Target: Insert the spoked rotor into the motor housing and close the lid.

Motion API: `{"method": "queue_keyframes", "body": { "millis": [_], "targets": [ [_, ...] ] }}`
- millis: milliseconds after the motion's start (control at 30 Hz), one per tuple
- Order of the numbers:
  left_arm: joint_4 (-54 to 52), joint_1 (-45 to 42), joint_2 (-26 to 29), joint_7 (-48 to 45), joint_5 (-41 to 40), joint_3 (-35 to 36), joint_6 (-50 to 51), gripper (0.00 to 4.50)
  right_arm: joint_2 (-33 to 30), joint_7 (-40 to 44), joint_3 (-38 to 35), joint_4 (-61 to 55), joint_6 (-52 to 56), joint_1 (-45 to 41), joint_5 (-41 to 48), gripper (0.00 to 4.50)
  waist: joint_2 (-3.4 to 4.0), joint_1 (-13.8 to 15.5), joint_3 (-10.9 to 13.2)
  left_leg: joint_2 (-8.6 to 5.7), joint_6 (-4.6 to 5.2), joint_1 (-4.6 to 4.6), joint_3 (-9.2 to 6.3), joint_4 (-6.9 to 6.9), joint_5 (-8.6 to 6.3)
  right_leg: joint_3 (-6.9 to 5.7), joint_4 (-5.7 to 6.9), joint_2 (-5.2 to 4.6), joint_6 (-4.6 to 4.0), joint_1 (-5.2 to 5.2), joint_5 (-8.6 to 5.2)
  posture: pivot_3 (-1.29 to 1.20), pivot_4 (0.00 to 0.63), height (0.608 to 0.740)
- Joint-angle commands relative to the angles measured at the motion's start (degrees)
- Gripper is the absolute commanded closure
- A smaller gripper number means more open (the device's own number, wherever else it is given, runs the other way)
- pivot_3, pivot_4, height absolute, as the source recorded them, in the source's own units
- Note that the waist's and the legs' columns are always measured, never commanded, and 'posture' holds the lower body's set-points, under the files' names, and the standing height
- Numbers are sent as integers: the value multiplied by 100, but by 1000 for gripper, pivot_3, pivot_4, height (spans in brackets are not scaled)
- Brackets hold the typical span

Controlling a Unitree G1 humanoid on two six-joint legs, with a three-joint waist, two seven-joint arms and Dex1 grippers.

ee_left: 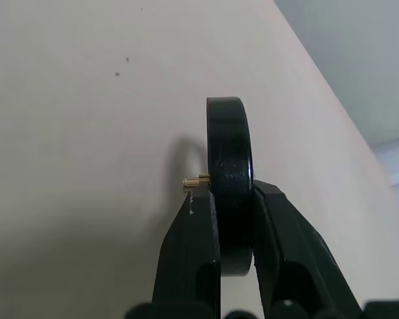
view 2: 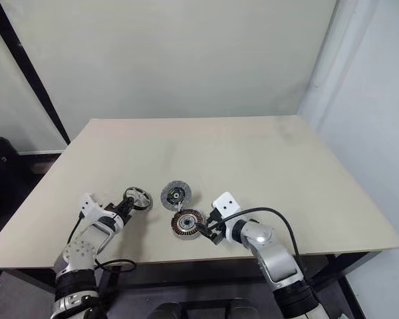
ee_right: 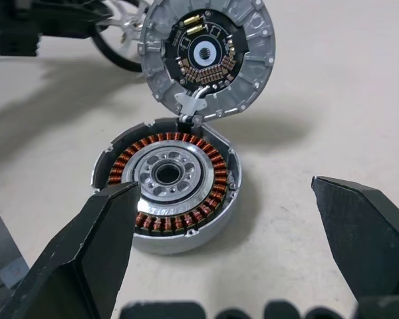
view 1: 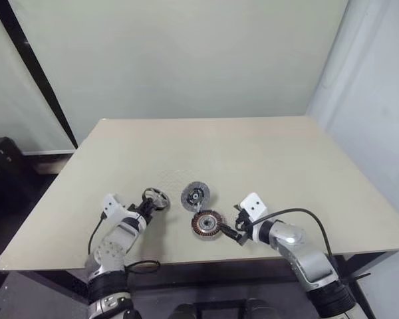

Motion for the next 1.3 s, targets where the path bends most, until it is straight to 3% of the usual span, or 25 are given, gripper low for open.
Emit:
{"method": "queue_keyframes", "body": {
  "millis": [33, 267, 567, 1033, 1300],
  "targets": [
    [-636, 253, 81, -12, -592, 224, 486, 4205, -44, -12, -133, -210, -52, -78, 104, 0, -1, -2, 0, 1, -2, -1, 1, -1, -1, 0, 0, 0, 0, -4, 0, 0, 0, 740],
    [-1387, 1072, 494, -145, -2588, 590, 2346, 4205, -175, 28, -110, -120, -55, -45, 99, 0, -8, 1, 4, 1, -7, -10, -6, -4, -5, -3, 2, 0, -1, -18, 0, 0, 0, 740],
    [-1940, 1776, 604, -543, -3852, -42, 3195, 4205, -277, 73, -12, 19, -95, -49, 45, 0, -5, 0, 7, -1, -10, -18, 4, -2, -7, -18, -11, -28, -1, -31, -1, 0, 0, 740],
    [-1195, 1012, 341, -708, -3312, -1085, 2755, 4205, -362, -36, -33, -132, -65, 118, 9, 0, -3, 0, 7, 3, -10, -22, 10, -2, -7, -35, -15, -36, -1, -38, -1, 0, 0, 740],
    [-633, 776, 248, -796, -2804, -1194, 2401, 4205, -384, -102, -62, -246, -9, 206, 13, 0, -5, 2, 7, -1, -8, -16, 17, -25, -8, -19, -8, -29, -1, -39, -1, 0, 0, 740]
  ]
}}
